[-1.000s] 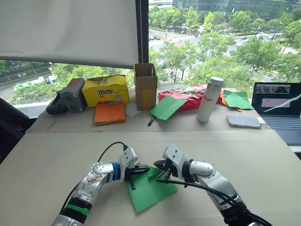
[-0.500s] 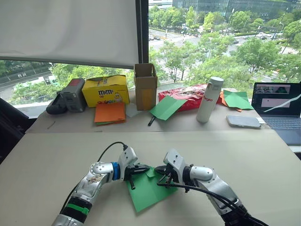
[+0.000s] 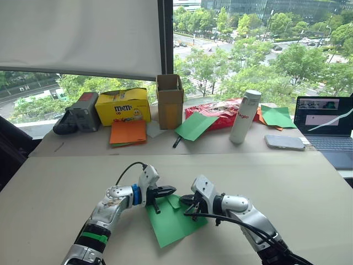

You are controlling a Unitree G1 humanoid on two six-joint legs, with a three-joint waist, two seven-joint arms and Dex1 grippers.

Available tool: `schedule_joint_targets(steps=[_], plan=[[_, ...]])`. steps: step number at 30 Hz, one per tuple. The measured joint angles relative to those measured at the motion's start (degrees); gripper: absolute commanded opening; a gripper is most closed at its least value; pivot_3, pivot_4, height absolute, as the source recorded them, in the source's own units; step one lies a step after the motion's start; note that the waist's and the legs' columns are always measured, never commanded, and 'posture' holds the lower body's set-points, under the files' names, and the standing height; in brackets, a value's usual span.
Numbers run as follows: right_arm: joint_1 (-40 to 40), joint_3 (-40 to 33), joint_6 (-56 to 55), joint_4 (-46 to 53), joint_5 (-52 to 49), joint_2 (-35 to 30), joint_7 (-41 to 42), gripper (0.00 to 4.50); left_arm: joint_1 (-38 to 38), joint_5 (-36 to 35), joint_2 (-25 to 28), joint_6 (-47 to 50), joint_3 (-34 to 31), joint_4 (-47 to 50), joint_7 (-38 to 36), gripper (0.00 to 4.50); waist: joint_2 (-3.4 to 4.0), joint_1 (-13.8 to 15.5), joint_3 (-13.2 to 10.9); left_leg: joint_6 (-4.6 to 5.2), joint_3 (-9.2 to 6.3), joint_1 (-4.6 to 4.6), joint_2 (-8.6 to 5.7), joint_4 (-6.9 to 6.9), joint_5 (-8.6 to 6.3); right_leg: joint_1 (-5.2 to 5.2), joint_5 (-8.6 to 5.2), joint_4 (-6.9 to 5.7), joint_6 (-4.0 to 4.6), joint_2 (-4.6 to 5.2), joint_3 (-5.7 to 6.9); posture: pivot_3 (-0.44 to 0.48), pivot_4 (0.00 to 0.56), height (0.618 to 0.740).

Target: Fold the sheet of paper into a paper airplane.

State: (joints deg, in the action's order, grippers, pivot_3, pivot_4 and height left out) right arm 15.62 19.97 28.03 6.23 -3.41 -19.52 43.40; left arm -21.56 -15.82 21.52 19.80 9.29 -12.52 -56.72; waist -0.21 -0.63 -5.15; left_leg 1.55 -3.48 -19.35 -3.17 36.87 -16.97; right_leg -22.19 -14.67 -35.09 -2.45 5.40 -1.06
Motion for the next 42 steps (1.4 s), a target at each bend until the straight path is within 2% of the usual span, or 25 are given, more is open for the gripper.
schedule_joint_targets(steps=[12, 17, 25, 30, 33, 37, 42], plan=[[-0.11, 0.56, 0.04, -0.01, 0.06, 0.16, -1.10, 0.02, 2.37, 3.37, -0.98, -4.31, 2.07, -0.41, 3.21, 0.00, 0.05, 0.00, 0.07, 0.00, 0.00, 0.08, 0.01, -0.01, -0.01, 0.04, 0.00, 0.02, 0.00, 0.02, -0.03, 0.000, 0.150, 0.740], [0.35, 1.58, 0.04, -0.11, 0.09, 0.17, -1.19, 0.02, 3.51, 4.14, 0.59, -8.40, 1.99, -1.72, 3.80, 0.00, 0.05, -0.15, 0.26, 0.00, -0.03, 0.14, 0.04, -0.06, -0.01, 0.05, 0.00, 0.01, 0.00, 0.00, -0.10, 0.000, 0.150, 0.740], [0.71, 2.08, 0.04, -0.53, 0.05, 0.17, -1.09, 0.02, 4.59, 2.16, 5.74, -9.77, -3.19, -4.66, 3.62, 0.00, 0.10, -0.39, 0.30, -0.03, -0.42, 0.45, -0.04, -0.07, -0.24, 0.00, 0.00, -0.01, 0.01, -0.15, -0.29, 0.000, 0.150, 0.740], [1.06, 2.28, 0.04, -1.11, 0.05, 0.18, -0.94, 0.02, 3.66, 1.28, 6.50, -11.50, -5.46, -8.73, 3.18, 0.00, 0.10, -0.35, 0.29, -0.04, -0.42, 0.84, -0.05, -0.07, -0.36, 0.05, 0.00, 0.00, 0.01, -0.12, -0.27, 0.000, 0.150, 0.740], [1.15, 2.34, 0.03, -1.15, 0.04, 0.19, -0.87, 0.02, 3.37, -0.31, 6.38, -11.56, -7.59, -10.63, 3.08, 0.00, 0.10, -0.36, 0.28, -0.05, -0.42, 0.85, -0.04, -0.09, -0.39, 0.00, 0.00, 0.00, 0.02, -0.12, -0.28, 0.000, 0.150, 0.740], [1.11, 2.16, 0.03, -0.96, 0.00, 0.19, -0.77, 0.02, 3.67, -4.54, 3.44, -9.93, -10.95, -9.57, 2.46, 0.00, -0.05, -0.15, 0.16, -0.03, -0.42, 0.71, -0.07, -0.09, -0.41, -0.05, 0.00, 0.01, 0.02, -0.07, -0.28, 0.000, 0.150, 0.740], [1.23, 2.18, 0.03, -0.90, 0.01, 0.47, -1.05, 0.02, 3.72, -6.68, 1.01, -7.21, -9.15, -3.07, -0.02, 0.00, -0.14, -0.07, 0.15, -0.05, -0.47, 0.41, -0.13, -0.06, -0.40, -0.09, 0.01, 0.03, 0.03, -0.01, -0.27, 0.000, 0.150, 0.740]])
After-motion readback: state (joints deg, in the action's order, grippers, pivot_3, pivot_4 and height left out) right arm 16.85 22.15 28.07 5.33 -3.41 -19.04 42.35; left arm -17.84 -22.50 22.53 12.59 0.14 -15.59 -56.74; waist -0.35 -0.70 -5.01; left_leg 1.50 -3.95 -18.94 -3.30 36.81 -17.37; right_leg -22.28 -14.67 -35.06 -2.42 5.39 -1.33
